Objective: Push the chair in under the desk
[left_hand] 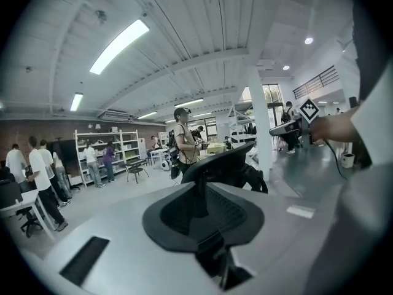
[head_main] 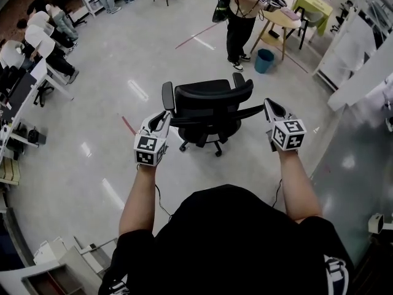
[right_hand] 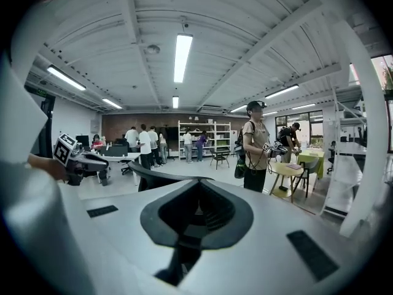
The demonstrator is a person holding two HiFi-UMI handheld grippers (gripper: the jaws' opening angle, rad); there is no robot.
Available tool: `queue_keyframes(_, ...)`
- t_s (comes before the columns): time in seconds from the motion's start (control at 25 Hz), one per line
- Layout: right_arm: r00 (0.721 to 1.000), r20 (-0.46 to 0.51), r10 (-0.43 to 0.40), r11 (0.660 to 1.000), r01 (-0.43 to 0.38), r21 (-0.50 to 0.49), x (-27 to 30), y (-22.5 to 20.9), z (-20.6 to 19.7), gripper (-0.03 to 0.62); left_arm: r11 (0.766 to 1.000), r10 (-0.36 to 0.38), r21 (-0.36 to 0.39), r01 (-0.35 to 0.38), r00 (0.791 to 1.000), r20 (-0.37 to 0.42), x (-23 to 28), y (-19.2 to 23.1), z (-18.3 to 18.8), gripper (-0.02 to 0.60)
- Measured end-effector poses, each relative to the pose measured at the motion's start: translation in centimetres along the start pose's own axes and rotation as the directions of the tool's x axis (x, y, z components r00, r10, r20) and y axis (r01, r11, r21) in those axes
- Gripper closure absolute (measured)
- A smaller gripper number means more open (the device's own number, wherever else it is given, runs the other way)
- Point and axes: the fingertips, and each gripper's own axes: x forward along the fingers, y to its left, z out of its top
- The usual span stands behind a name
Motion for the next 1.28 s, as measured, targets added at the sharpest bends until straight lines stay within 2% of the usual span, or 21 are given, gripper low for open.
queue_keyframes(0.24,1.0,0.002,-0.023,1.0,0.023,0.002,1.0,0.3,0.2,0.597,0.999,-0.036,0.009,0.035,0.999,0.011,1.2,1.0,0.0,0.522)
queue_keyframes(0.68,1.0,-0.003,-0.031,0.999,0.031,0.013,1.4,-0.8,-0.3,0.595,0.999,-0.041,0.002,0.041,0.999,-0.005,2.2,1.3,-0.5,0.522)
queue_keyframes(1.28,0.999,0.006,0.048,0.999,-0.048,-0.001,3.3,-3.5,0.6,0.595,0.999,0.046,0.008,-0.045,0.999,-0.02,3.3,1.4,1.1,0.522)
